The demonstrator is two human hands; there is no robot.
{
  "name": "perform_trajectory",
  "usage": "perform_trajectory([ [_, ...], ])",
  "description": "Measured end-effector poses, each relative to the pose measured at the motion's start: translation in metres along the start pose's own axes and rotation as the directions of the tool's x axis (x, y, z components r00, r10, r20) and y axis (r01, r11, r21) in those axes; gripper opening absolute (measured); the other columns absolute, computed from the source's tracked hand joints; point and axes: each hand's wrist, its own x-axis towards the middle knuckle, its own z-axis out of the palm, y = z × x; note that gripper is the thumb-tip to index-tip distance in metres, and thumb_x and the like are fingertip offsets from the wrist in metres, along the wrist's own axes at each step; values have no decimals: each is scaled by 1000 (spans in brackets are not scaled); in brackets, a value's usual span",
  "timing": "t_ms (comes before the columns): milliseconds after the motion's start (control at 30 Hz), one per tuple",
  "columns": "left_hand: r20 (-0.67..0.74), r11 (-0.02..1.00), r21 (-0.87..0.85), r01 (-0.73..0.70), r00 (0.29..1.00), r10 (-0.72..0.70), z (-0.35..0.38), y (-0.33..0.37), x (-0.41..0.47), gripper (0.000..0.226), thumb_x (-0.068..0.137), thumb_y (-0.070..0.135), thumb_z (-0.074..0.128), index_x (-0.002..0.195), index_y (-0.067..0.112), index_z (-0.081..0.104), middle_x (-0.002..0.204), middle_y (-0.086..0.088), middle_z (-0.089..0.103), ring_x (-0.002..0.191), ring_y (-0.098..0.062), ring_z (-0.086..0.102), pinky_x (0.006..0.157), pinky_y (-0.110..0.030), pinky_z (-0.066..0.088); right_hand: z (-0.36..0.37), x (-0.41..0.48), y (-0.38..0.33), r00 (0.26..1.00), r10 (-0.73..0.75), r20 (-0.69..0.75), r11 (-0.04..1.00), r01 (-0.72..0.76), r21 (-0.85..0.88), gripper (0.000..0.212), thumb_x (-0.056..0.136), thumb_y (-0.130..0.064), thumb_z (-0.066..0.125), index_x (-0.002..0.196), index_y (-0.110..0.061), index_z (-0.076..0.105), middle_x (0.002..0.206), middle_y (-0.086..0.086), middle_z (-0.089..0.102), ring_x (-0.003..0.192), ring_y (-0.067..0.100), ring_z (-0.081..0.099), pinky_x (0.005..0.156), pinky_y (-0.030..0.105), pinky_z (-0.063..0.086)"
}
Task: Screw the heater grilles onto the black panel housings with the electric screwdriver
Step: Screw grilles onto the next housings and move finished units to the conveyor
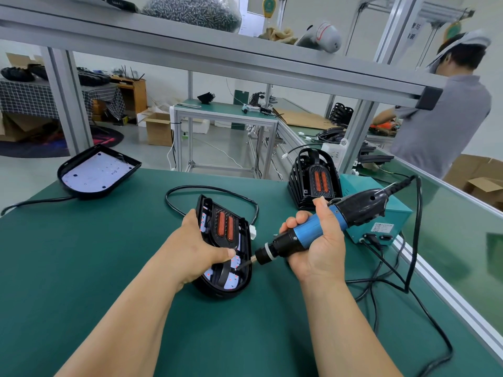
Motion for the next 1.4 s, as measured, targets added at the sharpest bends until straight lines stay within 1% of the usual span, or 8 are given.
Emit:
perform_trajectory([
  [100, 2, 1000, -3, -1, 1000, 1, 0, 0, 0, 83, 69, 20, 88, 138, 22, 42, 117, 4, 67, 107, -20, 64, 102, -40, 47, 0, 0, 0, 1000, -3, -3, 1000, 3, 0, 25, 75, -29, 73, 88, -22, 52, 59, 2, 51, 49, 17, 51, 55, 28, 49],
  [300, -5, 1000, -13, -11, 1000, 11, 0, -1, 1, 64, 70, 19, 88, 120, 27, 49, 104, 9, 70, 100, -14, 65, 83, -29, 47, 1, -1, -1, 1000, -5, -6, 1000, 5, -5, 25, 75, -29, 72, 88, -22, 51, 58, 2, 51, 49, 17, 51, 56, 29, 48],
  [433, 1, 1000, -10, -10, 1000, 10, 0, -1, 1, 66, 70, 19, 88, 122, 27, 49, 105, 10, 69, 99, -13, 65, 86, -31, 48, 0, -2, -1, 1000, -4, -12, 1000, 4, -2, 21, 79, -26, 70, 93, -23, 54, 59, 1, 51, 50, 17, 51, 58, 30, 47],
  [600, 9, 1000, -7, -2, 1000, 2, 0, 0, -1, 69, 70, 20, 88, 125, 25, 48, 111, 7, 69, 104, -18, 65, 100, -41, 48, 1, -1, -1, 1000, 2, -23, 1000, -2, 2, 27, 74, -29, 73, 87, -21, 51, 59, 1, 50, 49, 17, 51, 57, 30, 47],
  [733, 8, 1000, -14, -11, 1000, 11, -1, 0, 0, 61, 69, 16, 88, 116, 27, 51, 104, 7, 71, 101, -17, 66, 98, -40, 49, 1, -1, -1, 1000, 8, -18, 1000, -8, -5, 29, 74, -30, 74, 90, -21, 51, 60, 2, 51, 50, 17, 51, 56, 29, 48],
  [900, 12, 1000, -22, -17, 1000, 17, -1, -1, 1, 62, 68, 17, 88, 117, 27, 51, 105, 6, 71, 101, -19, 67, 100, -42, 49, 0, -1, -1, 1000, 10, -19, 1000, -10, -4, 23, 80, -27, 72, 93, -22, 53, 61, 2, 51, 51, 17, 51, 57, 30, 49],
  [1133, 14, 999, -37, -19, 1000, 20, -1, -2, 1, 62, 69, 16, 88, 117, 26, 51, 105, 5, 72, 101, -20, 68, 99, -45, 50, 0, -2, -1, 1000, 1, -1, 1000, -1, -19, 27, 79, -30, 73, 90, -21, 49, 60, 2, 52, 51, 18, 52, 58, 30, 49],
  [1400, 10, 1000, -12, -29, 1000, 29, 0, 0, 1, 60, 70, 19, 87, 116, 27, 51, 105, 7, 70, 100, -17, 66, 98, -42, 50, 6, -5, -2, 999, -35, 39, 999, 37, -34, 11, 80, -27, 71, 82, -25, 60, 59, 2, 51, 50, 17, 52, 57, 29, 49],
])
